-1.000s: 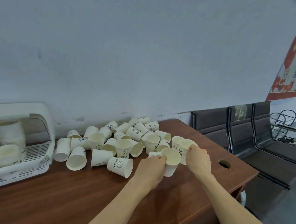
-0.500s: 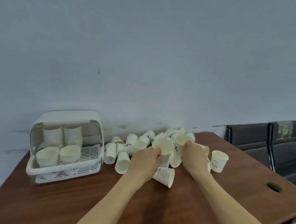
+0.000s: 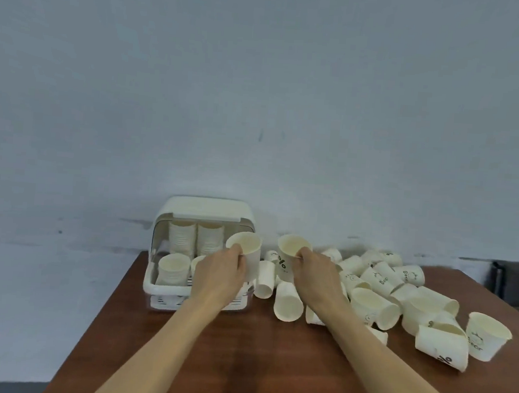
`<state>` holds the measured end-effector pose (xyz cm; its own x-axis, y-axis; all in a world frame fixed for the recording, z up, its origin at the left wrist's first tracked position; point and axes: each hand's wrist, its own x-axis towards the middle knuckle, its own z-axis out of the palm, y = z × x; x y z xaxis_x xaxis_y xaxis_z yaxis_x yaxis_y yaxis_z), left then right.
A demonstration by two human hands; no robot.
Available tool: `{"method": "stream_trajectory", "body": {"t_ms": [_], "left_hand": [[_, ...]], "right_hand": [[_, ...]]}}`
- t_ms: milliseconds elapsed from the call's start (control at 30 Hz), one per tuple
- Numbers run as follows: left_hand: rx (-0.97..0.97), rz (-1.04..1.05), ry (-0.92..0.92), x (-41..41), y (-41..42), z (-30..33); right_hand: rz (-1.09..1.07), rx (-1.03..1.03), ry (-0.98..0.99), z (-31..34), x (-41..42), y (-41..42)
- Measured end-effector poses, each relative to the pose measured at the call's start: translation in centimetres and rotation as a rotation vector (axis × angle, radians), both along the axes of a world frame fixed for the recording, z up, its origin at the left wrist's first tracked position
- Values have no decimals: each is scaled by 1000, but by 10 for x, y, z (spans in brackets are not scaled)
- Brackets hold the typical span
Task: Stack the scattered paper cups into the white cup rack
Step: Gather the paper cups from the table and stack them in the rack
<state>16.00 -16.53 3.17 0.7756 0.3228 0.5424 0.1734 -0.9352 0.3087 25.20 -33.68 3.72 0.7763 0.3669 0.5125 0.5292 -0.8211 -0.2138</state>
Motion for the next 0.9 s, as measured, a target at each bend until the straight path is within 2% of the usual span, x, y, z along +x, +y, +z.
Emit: {"method": "stream_trajectory", "body": {"t_ms": [400,633,900], "left_hand": [[-64,217,-48,-26,98,-5],[-56,305,-31,-31,121,-13],[-69,321,9,-26,132,-22]], "right_hand": [[228,37,28,-3,-17,115],[240,42,85,-20,-17,153],[221,-128,165,-48,-12,167]]}}
